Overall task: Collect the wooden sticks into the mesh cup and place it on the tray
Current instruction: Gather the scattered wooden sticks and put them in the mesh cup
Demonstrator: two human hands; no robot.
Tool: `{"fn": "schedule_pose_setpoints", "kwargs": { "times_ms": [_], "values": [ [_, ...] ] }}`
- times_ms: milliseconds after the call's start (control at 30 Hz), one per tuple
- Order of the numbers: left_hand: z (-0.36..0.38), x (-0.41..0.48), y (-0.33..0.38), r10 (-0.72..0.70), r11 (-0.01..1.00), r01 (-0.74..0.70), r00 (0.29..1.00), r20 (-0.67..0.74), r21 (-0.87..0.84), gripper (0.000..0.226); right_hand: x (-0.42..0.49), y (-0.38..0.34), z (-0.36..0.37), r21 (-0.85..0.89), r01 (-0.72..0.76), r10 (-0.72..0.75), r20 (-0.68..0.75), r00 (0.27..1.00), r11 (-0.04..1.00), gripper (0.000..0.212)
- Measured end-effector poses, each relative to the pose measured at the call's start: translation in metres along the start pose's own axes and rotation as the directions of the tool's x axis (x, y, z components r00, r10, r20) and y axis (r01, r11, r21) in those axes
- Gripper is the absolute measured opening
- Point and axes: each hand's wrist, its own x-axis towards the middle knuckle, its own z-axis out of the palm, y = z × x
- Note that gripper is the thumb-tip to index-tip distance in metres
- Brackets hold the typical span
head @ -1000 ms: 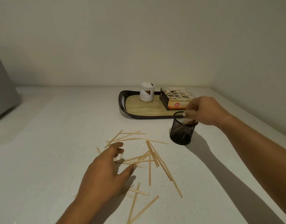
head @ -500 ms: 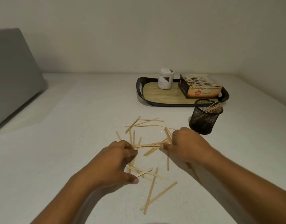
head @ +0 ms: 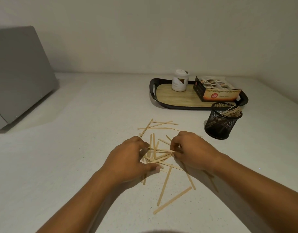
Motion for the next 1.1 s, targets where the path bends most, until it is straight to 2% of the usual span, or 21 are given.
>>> {"fn": "schedule_pose_setpoints", "kwargs": {
  "times_ms": [100, 167, 300, 400, 600, 767, 867, 1100],
  "values": [
    [0.002, 0.001, 0.000, -0.106, 0.994, 0.107, 0.993, -0.051, 0.010, 0.082, 0.000, 0.001, -0.002, -0.018, 0.035, -0.035, 0.002, 0.999, 0.999, 0.011],
    [0.002, 0.002, -0.001, -0.155, 0.987, 0.157, 0.985, -0.071, 0.020, 0.081, -0.001, 0.001, -0.004, -0.042, 0.069, -0.068, 0.026, 0.997, 0.997, 0.016],
    [-0.003, 0.000, 0.000, -0.123, 0.983, 0.111, 0.989, 0.082, 0.146, 0.076, 0.000, 0.002, -0.004, -0.088, 0.066, -0.066, 0.004, 0.998, 0.994, 0.035],
    [-0.006, 0.001, 0.002, -0.116, 0.980, 0.095, 0.987, 0.112, 0.177, 0.066, -0.001, 0.002, -0.002, -0.103, 0.065, -0.064, 0.011, 0.998, 0.993, 0.028],
    [0.000, -0.001, 0.017, -0.096, 0.995, 0.096, 0.995, 0.028, 0.023, 0.038, -0.003, -0.004, -0.003, -0.076, 0.044, -0.043, 0.021, 0.999, 0.996, 0.018],
    [0.003, 0.001, 0.027, -0.119, 0.993, 0.119, 0.993, -0.008, 0.001, 0.060, -0.002, -0.016, 0.000, -0.235, 0.054, -0.057, -0.005, 0.998, 0.971, 0.013],
    [0.002, 0.003, 0.033, -0.143, 0.988, 0.141, 0.989, 0.035, 0.063, 0.029, -0.002, -0.021, 0.001, -0.304, 0.051, -0.057, -0.011, 0.998, 0.951, 0.011],
    [0.003, 0.004, 0.033, -0.175, 0.984, 0.176, 0.984, 0.036, -0.038, 0.029, -0.005, -0.004, -0.011, -0.373, 0.003, -0.011, -0.020, 1.000, 0.928, 0.016]
  ]
}}
